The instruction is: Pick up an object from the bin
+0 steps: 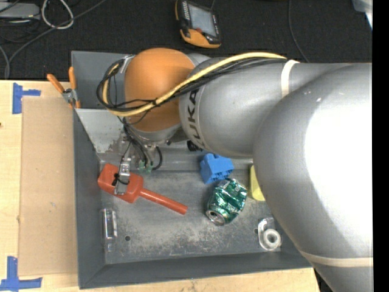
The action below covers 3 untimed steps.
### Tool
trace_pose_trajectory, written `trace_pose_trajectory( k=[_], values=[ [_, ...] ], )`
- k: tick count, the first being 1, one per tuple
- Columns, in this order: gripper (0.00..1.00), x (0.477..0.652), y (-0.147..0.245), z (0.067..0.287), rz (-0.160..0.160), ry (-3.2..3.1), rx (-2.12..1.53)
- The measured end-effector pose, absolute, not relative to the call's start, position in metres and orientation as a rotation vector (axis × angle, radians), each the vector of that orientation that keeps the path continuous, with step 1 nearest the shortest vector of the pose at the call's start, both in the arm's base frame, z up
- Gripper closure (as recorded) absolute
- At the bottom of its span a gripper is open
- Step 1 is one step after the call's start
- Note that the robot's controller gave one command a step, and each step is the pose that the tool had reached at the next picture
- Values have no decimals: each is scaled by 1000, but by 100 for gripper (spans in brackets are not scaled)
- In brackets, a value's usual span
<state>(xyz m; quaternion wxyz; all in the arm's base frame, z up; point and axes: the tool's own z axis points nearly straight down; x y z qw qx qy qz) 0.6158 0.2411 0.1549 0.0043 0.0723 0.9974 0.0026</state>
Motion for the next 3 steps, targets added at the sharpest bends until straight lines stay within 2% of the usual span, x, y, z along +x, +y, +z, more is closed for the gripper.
trace_pose_trajectory(
  k=[1,2,3],
  values=[
    [0,617,237,70,-1,3125,355],
    [0,601,236,69,14,3098,453],
    [100,617,237,71,5,3118,367]
  ],
)
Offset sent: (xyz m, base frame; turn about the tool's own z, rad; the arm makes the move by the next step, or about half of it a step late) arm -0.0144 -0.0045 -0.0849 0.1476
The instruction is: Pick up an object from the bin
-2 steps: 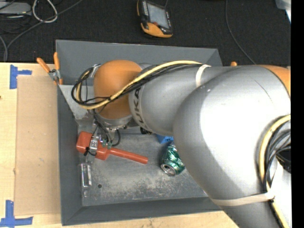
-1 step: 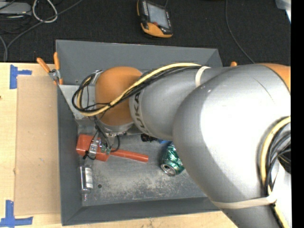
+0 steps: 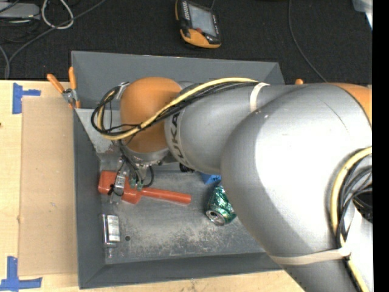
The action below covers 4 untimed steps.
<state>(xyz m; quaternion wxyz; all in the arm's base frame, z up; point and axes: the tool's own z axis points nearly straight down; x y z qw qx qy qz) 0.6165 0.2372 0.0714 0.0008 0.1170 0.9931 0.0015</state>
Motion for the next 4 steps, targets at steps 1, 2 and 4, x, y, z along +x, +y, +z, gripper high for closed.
trace_pose_trajectory(
  k=[1,2,4],
  values=[
    [100,617,237,71,5,3118,368],
    [100,616,237,78,4,3120,370],
    [100,616,237,107,4,3121,373]
  ],
)
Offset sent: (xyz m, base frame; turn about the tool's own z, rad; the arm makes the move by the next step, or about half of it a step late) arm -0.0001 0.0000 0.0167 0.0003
